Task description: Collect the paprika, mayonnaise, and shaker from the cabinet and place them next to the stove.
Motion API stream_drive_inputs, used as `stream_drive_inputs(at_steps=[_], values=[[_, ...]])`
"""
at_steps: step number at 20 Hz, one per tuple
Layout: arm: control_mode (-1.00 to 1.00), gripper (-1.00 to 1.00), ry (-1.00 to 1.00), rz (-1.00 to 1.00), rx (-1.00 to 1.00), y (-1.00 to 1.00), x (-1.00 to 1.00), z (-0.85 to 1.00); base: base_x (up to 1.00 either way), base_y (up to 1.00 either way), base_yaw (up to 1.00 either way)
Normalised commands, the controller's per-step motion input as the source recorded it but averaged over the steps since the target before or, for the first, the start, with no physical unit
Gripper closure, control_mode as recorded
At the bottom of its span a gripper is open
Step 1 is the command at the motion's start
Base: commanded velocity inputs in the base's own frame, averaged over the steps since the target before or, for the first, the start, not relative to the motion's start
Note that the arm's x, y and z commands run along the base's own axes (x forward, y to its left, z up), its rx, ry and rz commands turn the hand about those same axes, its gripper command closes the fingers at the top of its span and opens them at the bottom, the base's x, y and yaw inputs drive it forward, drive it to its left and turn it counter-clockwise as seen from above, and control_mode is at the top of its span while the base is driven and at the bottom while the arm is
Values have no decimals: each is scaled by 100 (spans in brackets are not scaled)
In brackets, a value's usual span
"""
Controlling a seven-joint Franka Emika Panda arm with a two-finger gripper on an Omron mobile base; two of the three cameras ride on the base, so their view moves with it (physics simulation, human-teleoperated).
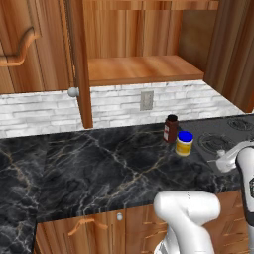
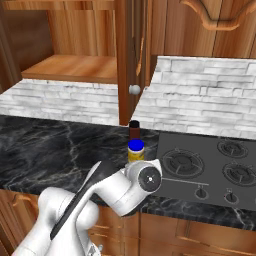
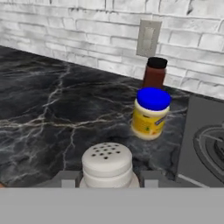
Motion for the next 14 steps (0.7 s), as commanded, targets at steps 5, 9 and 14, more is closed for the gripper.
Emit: stream_drive_inputs(at_steps=[5,9,14], values=[[-100,100,-9,15,0,-2,46,-35,0,0,0],[-100,100,-11,16,0,-7,39,-35,0,0,0],[-100,100,-11,18,3,-14,33,-35,0,0,0]])
